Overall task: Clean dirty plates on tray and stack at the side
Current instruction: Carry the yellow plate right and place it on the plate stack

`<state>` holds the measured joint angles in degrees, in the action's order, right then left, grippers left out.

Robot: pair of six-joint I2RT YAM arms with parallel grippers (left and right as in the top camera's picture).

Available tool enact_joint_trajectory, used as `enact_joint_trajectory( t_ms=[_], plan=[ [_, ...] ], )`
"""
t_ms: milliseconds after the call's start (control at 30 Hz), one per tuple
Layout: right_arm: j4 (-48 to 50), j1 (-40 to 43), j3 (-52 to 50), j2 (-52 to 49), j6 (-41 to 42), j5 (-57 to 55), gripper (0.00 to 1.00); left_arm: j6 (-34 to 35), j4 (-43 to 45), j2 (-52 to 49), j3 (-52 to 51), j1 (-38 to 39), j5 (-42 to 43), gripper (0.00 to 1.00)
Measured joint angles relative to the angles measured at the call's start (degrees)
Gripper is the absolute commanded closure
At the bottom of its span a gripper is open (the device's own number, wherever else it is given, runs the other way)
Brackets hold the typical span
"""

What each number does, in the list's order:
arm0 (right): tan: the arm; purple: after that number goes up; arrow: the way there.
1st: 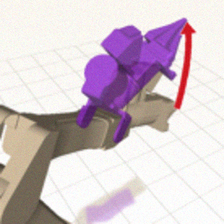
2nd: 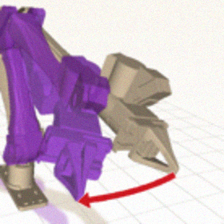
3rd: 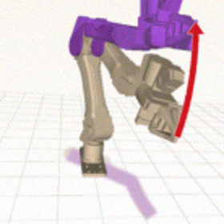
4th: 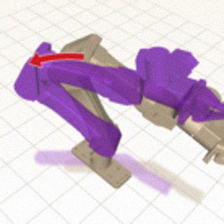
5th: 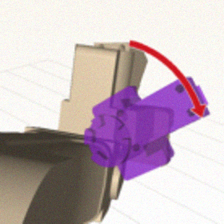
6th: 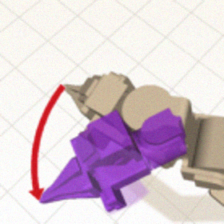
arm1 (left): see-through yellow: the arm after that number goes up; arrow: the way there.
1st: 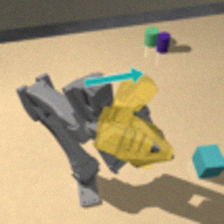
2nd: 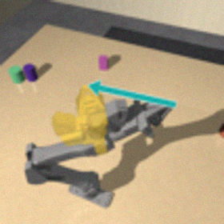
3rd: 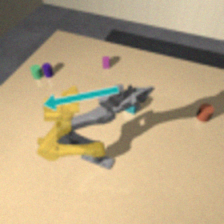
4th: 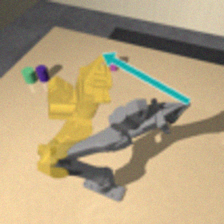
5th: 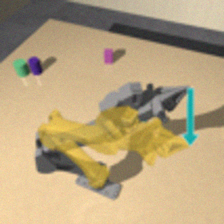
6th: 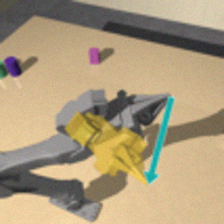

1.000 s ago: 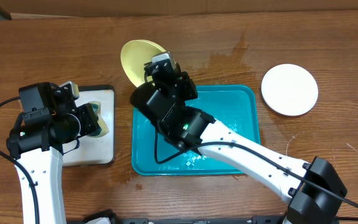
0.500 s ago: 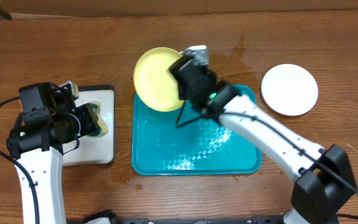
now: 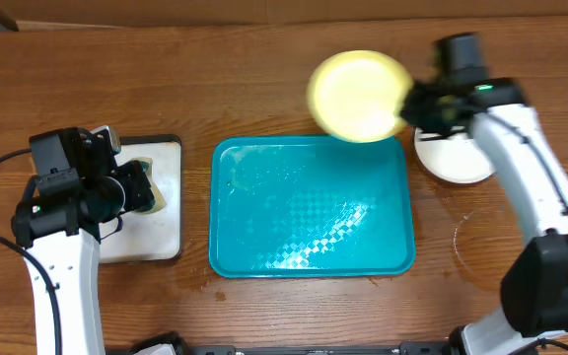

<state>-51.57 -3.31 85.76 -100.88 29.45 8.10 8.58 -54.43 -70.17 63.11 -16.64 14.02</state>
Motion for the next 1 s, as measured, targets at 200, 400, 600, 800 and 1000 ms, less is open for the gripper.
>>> enact_joint_trajectory(
  t_ms=[200, 400, 600, 800, 1000],
  plan=[
    [-2.21, 14.64, 0.00, 0.00, -3.04, -1.07, 0.96, 0.00, 0.31, -4.02, 0.00, 0.00, -0.37, 0.96],
    [-2.16, 21.44, 0.00, 0.00, -4.46, -2.73, 0.96, -0.20, 1.07, -8.59, 0.00, 0.00, -0.44, 0.96],
    [-2.54, 22.38, 0.00, -0.76, -4.90, -4.31, 0.93, -1.11, 1.92, -12.85, 0.00, 0.00, -0.61, 0.96],
    [-2.38, 22.34, 0.00, -4.90, -5.18, -5.07, 0.84, -1.33, 4.04, -16.41, 0.00, 0.00, -0.85, 0.94],
    [-2.43, 22.34, -0.04, -5.81, -5.44, -5.46, 0.49, -1.53, 4.76, -20.44, 0.00, 0.00, -3.23, 0.87]
  ],
)
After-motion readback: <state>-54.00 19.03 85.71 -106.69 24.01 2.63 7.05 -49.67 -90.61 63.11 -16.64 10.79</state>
